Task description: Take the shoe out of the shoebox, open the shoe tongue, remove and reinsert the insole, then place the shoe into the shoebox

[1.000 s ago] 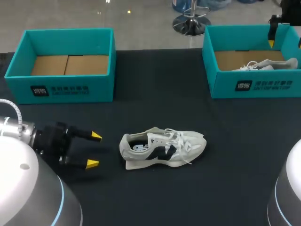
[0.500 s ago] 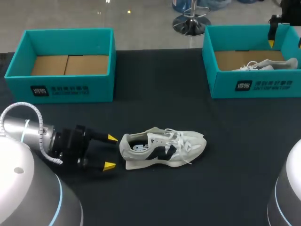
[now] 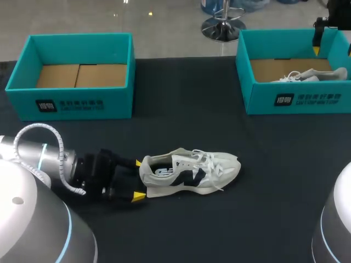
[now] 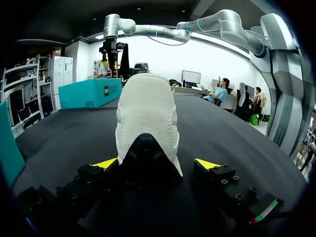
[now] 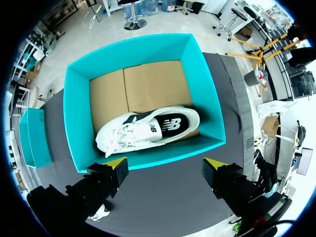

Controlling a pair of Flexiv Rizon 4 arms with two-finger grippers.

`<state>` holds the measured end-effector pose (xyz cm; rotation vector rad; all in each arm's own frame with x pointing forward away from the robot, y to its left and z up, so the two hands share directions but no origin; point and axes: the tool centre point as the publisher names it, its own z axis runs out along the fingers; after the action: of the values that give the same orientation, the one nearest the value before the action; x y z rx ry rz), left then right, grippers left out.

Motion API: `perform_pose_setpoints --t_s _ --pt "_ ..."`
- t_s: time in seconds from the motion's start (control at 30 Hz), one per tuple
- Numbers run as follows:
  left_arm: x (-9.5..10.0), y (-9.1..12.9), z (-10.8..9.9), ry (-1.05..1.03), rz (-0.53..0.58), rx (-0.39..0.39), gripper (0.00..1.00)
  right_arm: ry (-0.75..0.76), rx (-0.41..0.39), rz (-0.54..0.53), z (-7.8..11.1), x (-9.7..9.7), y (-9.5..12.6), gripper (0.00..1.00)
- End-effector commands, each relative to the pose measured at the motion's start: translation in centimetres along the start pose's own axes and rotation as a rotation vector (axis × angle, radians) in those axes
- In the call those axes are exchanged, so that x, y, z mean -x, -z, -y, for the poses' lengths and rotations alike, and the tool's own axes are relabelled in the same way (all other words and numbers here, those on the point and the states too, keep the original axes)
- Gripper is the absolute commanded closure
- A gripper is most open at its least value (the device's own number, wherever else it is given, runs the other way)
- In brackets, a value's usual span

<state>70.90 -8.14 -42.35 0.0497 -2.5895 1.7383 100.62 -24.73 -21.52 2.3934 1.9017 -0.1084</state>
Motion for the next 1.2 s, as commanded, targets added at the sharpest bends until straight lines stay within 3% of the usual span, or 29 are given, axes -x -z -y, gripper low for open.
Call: perform_pose_setpoints --t_s 0.03,0.43,0.47,0.5,0.6,0.67,1.2 --pt "0.0 -0.6 0.0 0.036 0.014 0.014 0.0 0.0 -0.002 0.001 -0.1 0.0 0.0 0.0" --pt "0.3 -2.0 0.4 0.035 0.089 0.037 0.0 0.0 -0.002 0.001 -0.1 0.0 0.0 0.0" --pt "0.3 -2.0 0.5 0.036 0.09 0.037 0.12 0.0 -0.002 0.001 -0.1 0.0 0.0 0.0" --pt "0.3 -2.0 0.5 0.034 0.096 0.035 0.49 0.0 -0.002 0.001 -0.1 0.0 0.0 0.0" --pt "0.4 -2.0 0.4 0.035 0.098 0.036 0.84 0.0 -0.002 0.001 -0.1 0.0 0.0 0.0" --pt "0.6 -2.0 0.3 0.036 0.095 0.036 0.98 0.0 -0.002 0.001 -0.1 0.0 0.0 0.0" --pt "2.6 -2.1 0.6 -0.024 0.033 0.032 1.0 0.0 -0.002 0.001 -0.1 0.0 0.0 0.0"
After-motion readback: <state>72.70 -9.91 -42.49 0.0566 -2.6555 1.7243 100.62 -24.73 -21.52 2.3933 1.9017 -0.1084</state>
